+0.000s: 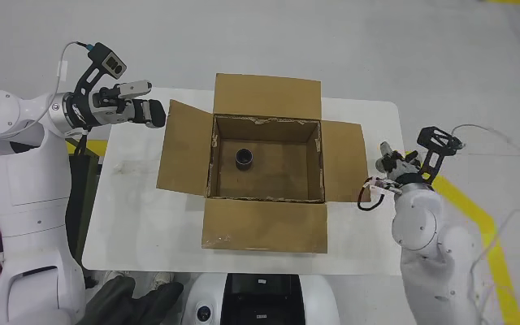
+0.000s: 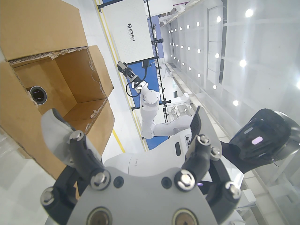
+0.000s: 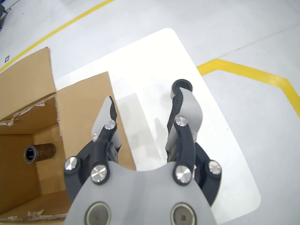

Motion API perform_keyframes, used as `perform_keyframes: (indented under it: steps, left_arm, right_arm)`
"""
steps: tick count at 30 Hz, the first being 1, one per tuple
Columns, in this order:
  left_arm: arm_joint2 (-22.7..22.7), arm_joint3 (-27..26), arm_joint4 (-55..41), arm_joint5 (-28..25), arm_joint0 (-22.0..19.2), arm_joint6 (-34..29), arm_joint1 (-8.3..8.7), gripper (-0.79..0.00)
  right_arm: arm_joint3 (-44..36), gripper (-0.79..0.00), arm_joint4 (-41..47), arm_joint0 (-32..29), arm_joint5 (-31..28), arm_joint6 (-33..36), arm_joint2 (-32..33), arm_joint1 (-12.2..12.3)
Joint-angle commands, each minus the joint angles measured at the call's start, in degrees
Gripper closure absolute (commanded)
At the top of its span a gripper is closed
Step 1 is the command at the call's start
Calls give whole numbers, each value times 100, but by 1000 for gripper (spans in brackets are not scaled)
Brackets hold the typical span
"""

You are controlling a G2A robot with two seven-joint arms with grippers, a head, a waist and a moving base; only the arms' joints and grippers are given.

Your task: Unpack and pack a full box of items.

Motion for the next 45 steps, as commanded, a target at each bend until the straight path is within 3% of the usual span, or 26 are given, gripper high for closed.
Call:
perform_keyframes:
  steps: [1, 9, 21, 34, 45]
  left_arm:
    - [0, 0, 0, 0, 0, 0, 0, -785]
    - [0, 0, 0, 0, 0, 0, 0, -785]
    - [0, 0, 0, 0, 0, 0, 0, -785]
    - [0, 0, 0, 0, 0, 0, 0, -785]
    - [0, 0, 0, 0, 0, 0, 0, -785]
  right_arm:
    - [-65, -486, -287, 108, -108, 11, -279, -6]
    - [-47, -508, -1133, 741, -466, 446, -1295, -75]
    - [614, -539, -1201, 1598, -1146, 957, -2436, -259]
    - [1480, -557, -375, 2335, -1904, 1515, -2685, -413]
    - [2323, -594, -270, 3017, -1948, 1771, -3148, -598]
